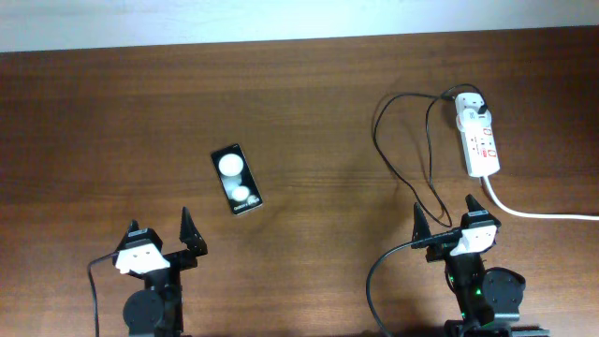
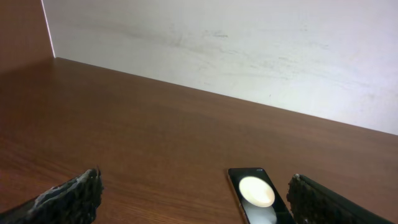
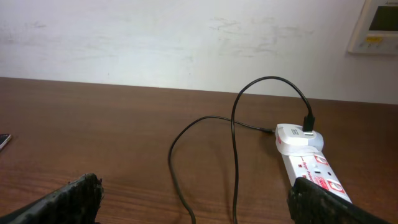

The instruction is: Plug charger to phone and switch on socket

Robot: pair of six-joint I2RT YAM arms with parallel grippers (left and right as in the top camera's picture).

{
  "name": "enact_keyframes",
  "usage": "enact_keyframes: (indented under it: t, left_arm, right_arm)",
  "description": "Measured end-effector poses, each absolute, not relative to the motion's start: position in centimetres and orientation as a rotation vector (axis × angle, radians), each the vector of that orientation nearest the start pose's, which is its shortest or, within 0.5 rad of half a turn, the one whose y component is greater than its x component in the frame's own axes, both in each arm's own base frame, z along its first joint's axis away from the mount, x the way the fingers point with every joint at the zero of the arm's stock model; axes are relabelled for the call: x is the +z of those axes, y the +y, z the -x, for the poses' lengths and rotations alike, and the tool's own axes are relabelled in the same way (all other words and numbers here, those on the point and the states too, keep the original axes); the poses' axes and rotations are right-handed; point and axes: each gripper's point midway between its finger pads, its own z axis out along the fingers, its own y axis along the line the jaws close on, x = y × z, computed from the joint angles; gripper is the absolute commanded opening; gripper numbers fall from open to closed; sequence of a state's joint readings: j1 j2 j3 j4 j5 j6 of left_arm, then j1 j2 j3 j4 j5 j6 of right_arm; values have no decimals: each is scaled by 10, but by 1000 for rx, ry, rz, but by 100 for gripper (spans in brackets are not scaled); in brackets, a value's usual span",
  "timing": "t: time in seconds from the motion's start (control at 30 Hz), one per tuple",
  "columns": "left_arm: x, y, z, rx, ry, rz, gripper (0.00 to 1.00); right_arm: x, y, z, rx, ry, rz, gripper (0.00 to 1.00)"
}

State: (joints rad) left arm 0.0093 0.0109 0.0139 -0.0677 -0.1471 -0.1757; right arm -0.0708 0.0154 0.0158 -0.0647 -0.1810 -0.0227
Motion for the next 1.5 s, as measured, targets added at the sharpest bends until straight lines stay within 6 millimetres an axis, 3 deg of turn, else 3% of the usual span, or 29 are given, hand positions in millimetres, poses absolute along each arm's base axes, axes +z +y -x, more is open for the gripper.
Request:
enact_keyframes:
  t: [1.3,1.5]
  left_arm:
    - [161,28,-244,-7,1613,263,99]
    - [169,10,-246,-92,1597,184,98]
  right_arm:
    - [162,14,-245,76,1631,100,99]
    - [162,14,-245,76,1632,99,99]
